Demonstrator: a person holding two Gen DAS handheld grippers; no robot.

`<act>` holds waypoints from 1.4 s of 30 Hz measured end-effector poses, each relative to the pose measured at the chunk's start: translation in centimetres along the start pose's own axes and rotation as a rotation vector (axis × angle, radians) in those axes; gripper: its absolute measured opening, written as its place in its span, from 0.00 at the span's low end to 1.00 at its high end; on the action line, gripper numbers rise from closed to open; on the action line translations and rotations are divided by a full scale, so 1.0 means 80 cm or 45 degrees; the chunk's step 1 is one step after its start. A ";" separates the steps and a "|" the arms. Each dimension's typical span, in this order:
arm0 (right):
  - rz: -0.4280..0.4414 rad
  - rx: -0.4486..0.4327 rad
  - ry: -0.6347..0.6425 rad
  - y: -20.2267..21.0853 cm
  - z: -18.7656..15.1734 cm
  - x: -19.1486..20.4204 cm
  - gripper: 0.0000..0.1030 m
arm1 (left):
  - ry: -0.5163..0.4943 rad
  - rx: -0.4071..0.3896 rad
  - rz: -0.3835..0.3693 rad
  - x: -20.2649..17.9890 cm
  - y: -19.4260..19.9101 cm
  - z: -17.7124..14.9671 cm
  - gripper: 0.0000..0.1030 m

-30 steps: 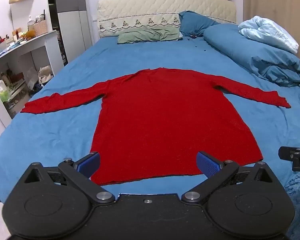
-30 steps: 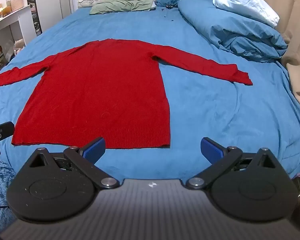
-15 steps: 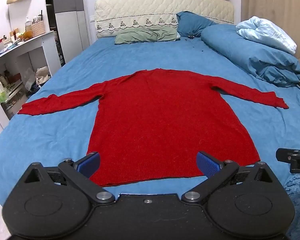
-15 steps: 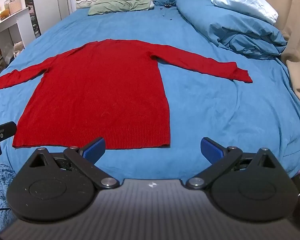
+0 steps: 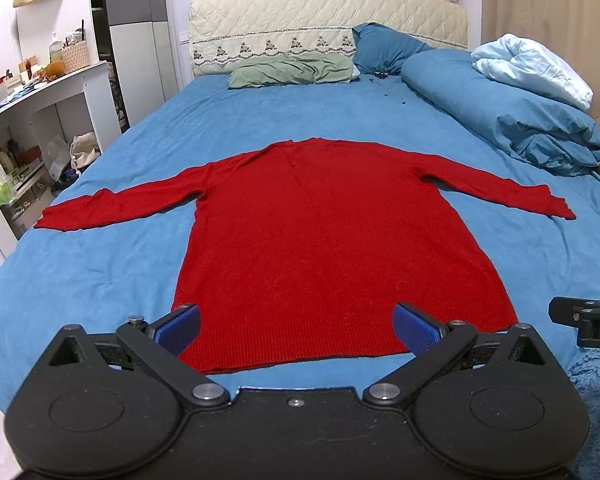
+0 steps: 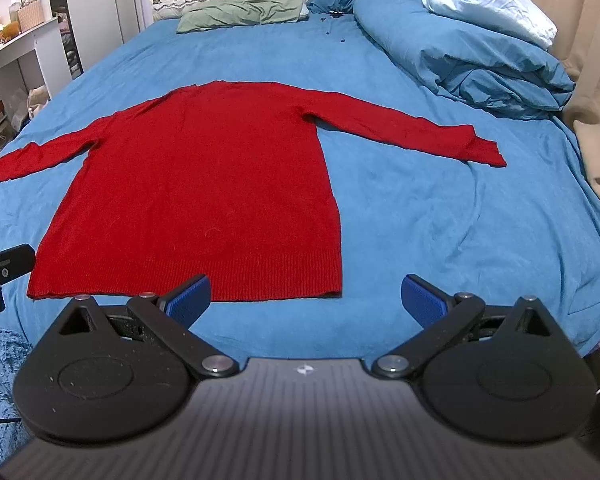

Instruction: Fold small clothes

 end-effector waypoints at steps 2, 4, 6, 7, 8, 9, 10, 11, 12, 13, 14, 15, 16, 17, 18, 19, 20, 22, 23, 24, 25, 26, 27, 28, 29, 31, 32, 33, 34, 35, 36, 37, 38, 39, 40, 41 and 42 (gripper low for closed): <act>0.001 0.001 0.002 0.000 -0.001 0.001 1.00 | -0.001 0.001 0.000 0.000 0.000 0.000 1.00; 0.002 0.001 0.002 0.000 -0.001 0.000 1.00 | 0.000 0.000 -0.002 0.000 0.000 0.000 1.00; 0.002 0.001 0.001 0.000 -0.001 0.000 1.00 | 0.001 0.001 -0.004 0.000 0.000 0.000 1.00; 0.002 0.001 0.001 0.000 -0.001 0.001 1.00 | 0.001 0.000 -0.003 0.000 0.000 0.000 1.00; 0.002 0.001 0.001 0.000 0.000 0.001 1.00 | 0.000 0.000 -0.002 0.000 0.000 0.000 1.00; 0.002 0.002 0.002 0.000 0.000 0.000 1.00 | 0.001 0.000 -0.001 0.000 0.000 0.001 1.00; 0.000 0.001 0.002 0.000 0.000 0.000 1.00 | 0.002 0.002 0.001 0.000 0.000 0.001 1.00; -0.001 0.001 0.003 0.000 0.000 0.000 1.00 | 0.004 0.002 0.001 0.000 0.000 0.002 1.00; -0.002 0.002 0.004 0.000 0.000 0.000 1.00 | 0.005 0.000 0.001 0.001 0.000 0.002 1.00; -0.002 0.002 0.006 0.000 0.000 0.000 1.00 | 0.008 -0.001 0.002 0.001 0.000 0.003 1.00; -0.001 0.003 0.006 0.000 0.000 0.000 1.00 | 0.010 -0.004 0.001 0.001 0.001 0.004 1.00; 0.001 0.002 0.005 0.000 0.001 0.000 1.00 | 0.012 -0.006 0.003 0.001 0.002 0.004 1.00; 0.004 0.002 0.006 0.000 0.001 0.000 1.00 | 0.013 -0.008 0.006 0.001 0.002 0.005 1.00; 0.006 0.002 0.007 -0.001 0.001 0.001 1.00 | 0.012 -0.011 0.009 0.002 0.003 0.005 1.00; 0.009 0.001 0.009 -0.001 0.001 0.001 1.00 | 0.012 -0.013 0.012 0.002 0.003 0.005 1.00; 0.012 0.001 0.011 -0.002 0.001 0.001 1.00 | 0.011 -0.014 0.016 0.002 0.004 0.004 1.00; 0.015 0.001 0.013 -0.003 0.001 0.002 1.00 | 0.012 -0.014 0.020 0.003 0.004 0.004 1.00; 0.020 0.002 0.016 -0.004 0.002 0.002 1.00 | 0.015 -0.013 0.025 0.002 0.003 0.003 1.00; 0.023 0.001 0.015 -0.004 0.002 0.002 1.00 | 0.017 -0.012 0.027 0.002 0.003 0.003 1.00; 0.025 0.001 0.015 -0.004 0.002 0.001 1.00 | 0.018 -0.012 0.028 0.002 0.003 0.003 1.00; 0.023 0.001 0.016 -0.004 0.002 0.001 1.00 | 0.019 -0.012 0.028 0.002 0.002 0.004 1.00; 0.022 0.000 0.016 -0.004 0.002 0.000 1.00 | 0.018 -0.012 0.028 0.002 0.002 0.004 1.00; 0.019 0.000 0.017 -0.004 0.002 0.000 1.00 | 0.018 -0.012 0.029 0.002 0.002 0.004 1.00; 0.015 -0.001 0.018 -0.004 0.002 0.000 1.00 | 0.018 -0.013 0.030 0.003 0.003 0.004 1.00; 0.014 -0.001 0.019 -0.005 0.002 0.000 1.00 | 0.019 -0.014 0.029 0.003 0.003 0.003 1.00; 0.014 0.000 0.018 -0.005 0.001 0.000 1.00 | 0.021 -0.013 0.029 0.003 0.003 0.004 1.00; 0.013 0.000 0.017 -0.005 0.001 0.000 1.00 | 0.023 -0.013 0.028 0.003 0.003 0.004 1.00; 0.013 0.001 0.015 -0.004 0.001 0.001 1.00 | 0.024 -0.013 0.028 0.003 0.003 0.005 1.00; 0.013 0.002 0.014 -0.004 0.001 0.001 1.00 | 0.025 -0.014 0.029 0.003 0.003 0.005 1.00; 0.013 0.003 0.014 -0.004 0.001 0.001 1.00 | 0.024 -0.014 0.029 0.002 0.003 0.006 1.00; 0.013 0.003 0.014 -0.004 0.001 0.000 1.00 | 0.021 -0.016 0.031 0.003 0.003 0.006 1.00; 0.013 0.002 0.013 -0.004 0.001 0.000 1.00 | 0.018 -0.018 0.035 0.003 0.003 0.006 1.00; 0.012 0.001 0.012 -0.003 0.001 0.000 1.00 | 0.016 -0.020 0.037 0.003 0.002 0.006 1.00; 0.011 0.001 0.013 -0.003 0.001 0.000 1.00 | 0.016 -0.020 0.039 0.003 0.002 0.006 1.00; 0.011 0.000 0.014 -0.003 0.001 0.001 1.00 | 0.017 -0.020 0.040 0.003 0.002 0.006 1.00; 0.012 -0.001 0.014 -0.002 0.001 0.000 1.00 | 0.019 -0.019 0.040 0.004 0.002 0.006 1.00; 0.011 0.000 0.012 -0.002 0.002 0.000 1.00 | 0.021 -0.019 0.040 0.004 0.002 0.006 1.00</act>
Point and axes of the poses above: each gripper's, at about its wrist camera, not at the fingertips, and y roughly against the way its jaws point, x to its left, z to its top, the point moved 4 cm from there along -y, roughly the way its jaws point, and after that the axes turned 14 degrees about y, right-handed, at the moved point
